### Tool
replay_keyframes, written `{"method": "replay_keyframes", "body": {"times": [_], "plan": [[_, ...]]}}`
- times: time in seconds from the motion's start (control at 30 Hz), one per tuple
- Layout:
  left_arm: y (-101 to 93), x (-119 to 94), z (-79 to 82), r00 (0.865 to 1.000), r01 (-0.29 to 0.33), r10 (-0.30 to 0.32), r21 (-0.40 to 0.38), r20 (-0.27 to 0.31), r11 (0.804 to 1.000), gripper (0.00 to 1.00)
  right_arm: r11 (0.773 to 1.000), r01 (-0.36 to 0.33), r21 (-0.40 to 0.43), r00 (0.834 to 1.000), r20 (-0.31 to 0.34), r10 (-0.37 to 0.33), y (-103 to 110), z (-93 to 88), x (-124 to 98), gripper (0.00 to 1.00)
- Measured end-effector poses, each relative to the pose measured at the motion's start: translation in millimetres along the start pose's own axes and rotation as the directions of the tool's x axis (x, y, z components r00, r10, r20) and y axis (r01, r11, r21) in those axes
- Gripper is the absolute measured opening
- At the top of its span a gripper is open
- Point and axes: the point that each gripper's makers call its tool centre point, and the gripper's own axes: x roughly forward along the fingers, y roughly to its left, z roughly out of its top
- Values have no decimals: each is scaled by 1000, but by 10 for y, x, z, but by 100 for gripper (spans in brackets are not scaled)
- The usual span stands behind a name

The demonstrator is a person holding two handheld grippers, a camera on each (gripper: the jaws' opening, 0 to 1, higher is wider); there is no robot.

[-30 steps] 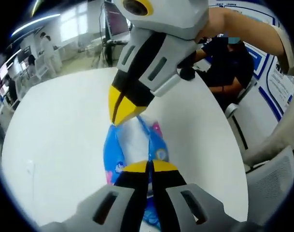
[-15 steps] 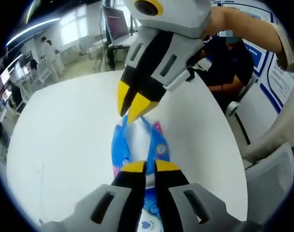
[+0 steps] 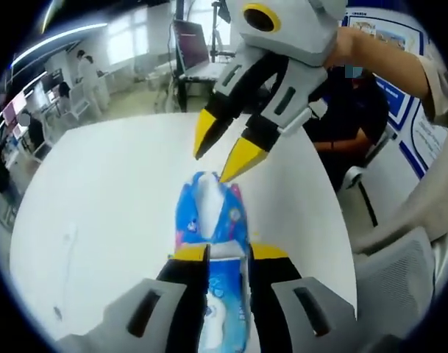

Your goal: Operate the shoe box by opening the lid, removing the specified soft item, and placing it in the target area until the item is outside and the box remains undamaged.

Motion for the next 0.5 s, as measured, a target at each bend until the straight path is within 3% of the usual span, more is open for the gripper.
{"method": "replay_keyframes", "body": {"times": [0.27,0.5], "plan": [[-27,-447,-114,998,-53,55,-47,26,997,26,1000,-25,9,999,27,25,232,203,-123,32],[-24,-865,-274,992,-113,119,-129,40,985,32,997,-65,-51,996,62,68,499,417,-198,37]]}}
